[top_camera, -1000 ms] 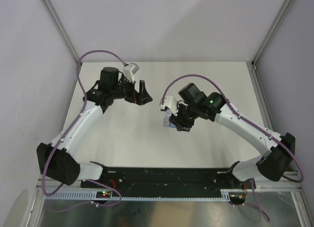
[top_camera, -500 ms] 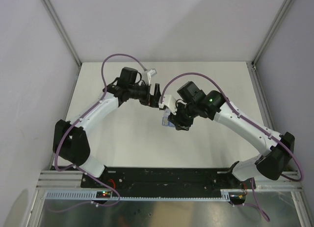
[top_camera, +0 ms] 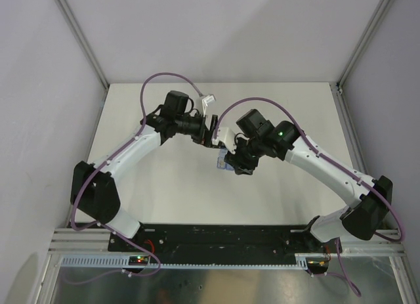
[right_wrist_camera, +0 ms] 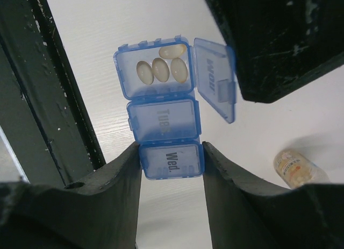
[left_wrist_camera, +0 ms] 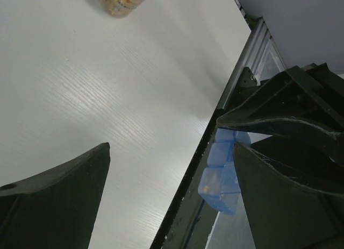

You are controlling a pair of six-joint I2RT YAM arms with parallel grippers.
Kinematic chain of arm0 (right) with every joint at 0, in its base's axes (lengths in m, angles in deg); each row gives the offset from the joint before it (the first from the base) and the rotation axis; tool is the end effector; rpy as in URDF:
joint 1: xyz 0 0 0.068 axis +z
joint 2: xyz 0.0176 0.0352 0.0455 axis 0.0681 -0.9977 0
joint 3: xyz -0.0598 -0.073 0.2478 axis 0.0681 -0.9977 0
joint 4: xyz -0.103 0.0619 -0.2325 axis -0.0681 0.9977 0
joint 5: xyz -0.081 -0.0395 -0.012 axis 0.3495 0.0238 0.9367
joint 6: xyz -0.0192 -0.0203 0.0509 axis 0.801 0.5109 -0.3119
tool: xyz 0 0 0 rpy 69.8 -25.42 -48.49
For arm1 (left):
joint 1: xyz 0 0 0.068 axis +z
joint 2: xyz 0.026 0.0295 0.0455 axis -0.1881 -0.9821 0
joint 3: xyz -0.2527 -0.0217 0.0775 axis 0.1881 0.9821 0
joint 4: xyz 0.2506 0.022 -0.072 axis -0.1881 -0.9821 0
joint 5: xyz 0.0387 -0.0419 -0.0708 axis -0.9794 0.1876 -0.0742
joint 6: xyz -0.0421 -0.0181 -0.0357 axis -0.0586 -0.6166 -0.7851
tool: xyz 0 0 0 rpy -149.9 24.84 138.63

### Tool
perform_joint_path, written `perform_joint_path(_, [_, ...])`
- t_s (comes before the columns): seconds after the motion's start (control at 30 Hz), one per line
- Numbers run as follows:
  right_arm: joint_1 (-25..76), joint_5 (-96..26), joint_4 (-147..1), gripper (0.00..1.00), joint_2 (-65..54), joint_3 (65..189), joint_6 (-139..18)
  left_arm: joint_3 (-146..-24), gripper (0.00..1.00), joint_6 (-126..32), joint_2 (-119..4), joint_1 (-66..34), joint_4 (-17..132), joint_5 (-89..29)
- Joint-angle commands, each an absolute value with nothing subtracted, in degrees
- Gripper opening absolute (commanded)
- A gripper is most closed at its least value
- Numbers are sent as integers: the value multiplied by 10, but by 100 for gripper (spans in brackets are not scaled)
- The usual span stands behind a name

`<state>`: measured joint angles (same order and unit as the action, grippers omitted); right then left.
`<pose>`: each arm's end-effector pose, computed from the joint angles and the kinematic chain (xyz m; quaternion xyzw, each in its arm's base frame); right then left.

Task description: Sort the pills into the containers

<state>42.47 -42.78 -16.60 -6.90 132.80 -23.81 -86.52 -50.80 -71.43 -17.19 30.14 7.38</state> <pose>0.1934 0.2193 0.3270 -0.6162 0.7270 0.1695 0.2510 0.2919 -0.1892 0.2960 0.2560 0.8139 -0.4679 0.2306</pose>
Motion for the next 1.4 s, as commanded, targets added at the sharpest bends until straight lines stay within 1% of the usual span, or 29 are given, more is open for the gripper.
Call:
perform_joint_path(0.0, [421,-423,-168,8,-66,1347,-234,-859,98,-494,-680,-182,311,97])
perform_joint_path(0.2, [418,-419,-168,8,-63,1347,-234,-851,97,-490,-676,-184,309,106])
perform_joint_path(0.43, [411,-412,-171,7,-63,1347,-234,-842,91,-485,-675,-189,307,122])
perform_joint_path(1.1, [408,-391,-174,5,-60,1349,-235,-819,81,-476,-671,-206,307,162])
perform_joint_path(1.37, [407,-381,-180,4,-59,1349,-241,-817,74,-477,-674,-213,307,176])
